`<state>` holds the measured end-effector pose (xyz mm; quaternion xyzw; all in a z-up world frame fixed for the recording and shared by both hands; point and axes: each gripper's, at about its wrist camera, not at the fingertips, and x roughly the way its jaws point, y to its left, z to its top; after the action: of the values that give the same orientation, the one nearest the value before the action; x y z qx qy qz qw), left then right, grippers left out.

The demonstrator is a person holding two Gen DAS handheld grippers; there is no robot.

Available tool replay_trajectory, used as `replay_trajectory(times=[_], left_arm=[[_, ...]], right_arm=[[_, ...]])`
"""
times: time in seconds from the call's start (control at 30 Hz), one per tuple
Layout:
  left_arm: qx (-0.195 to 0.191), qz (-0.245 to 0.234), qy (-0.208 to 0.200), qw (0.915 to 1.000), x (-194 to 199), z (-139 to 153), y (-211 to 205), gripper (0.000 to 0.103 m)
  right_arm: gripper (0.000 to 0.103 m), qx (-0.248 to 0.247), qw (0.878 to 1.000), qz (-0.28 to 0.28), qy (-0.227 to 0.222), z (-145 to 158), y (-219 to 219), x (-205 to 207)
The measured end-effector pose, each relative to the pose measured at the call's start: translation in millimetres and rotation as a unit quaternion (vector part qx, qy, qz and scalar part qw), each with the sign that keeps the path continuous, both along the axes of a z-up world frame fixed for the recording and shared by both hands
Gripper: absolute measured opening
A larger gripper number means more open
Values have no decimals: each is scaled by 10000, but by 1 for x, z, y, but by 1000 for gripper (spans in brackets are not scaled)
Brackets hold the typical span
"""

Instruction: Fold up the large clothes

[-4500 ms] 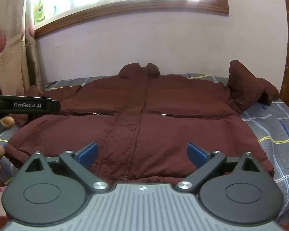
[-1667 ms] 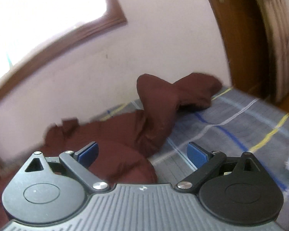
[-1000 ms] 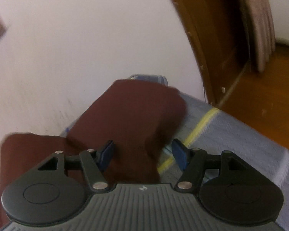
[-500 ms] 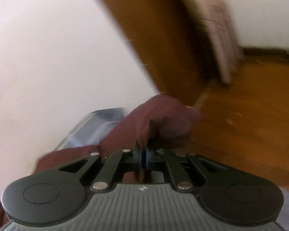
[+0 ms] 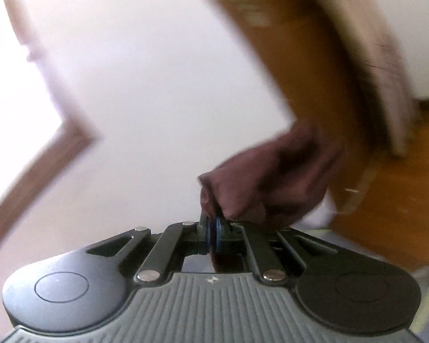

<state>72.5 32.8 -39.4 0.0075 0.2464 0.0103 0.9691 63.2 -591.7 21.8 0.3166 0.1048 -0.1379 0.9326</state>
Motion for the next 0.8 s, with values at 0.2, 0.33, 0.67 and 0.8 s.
replay_trajectory(times=[0.2,0.33,0.67,0.8], left_arm=[[-317,71,24,9995,-10,10,26,99],[-318,150,-10,9994,-19,10,42,99],[-597,161,148,9980,-24,0,73,99],[-977,243,211,9947,-21,1,89,100]], right_arm=[[3,-231,9830,1802,-264,32,178,59],[3,-434,9641,2621,-38,9,291,88],[3,-2682,8806,3627,1449,-120,446,116],[5,-3477,8468,3689,1608,-136,463,102]])
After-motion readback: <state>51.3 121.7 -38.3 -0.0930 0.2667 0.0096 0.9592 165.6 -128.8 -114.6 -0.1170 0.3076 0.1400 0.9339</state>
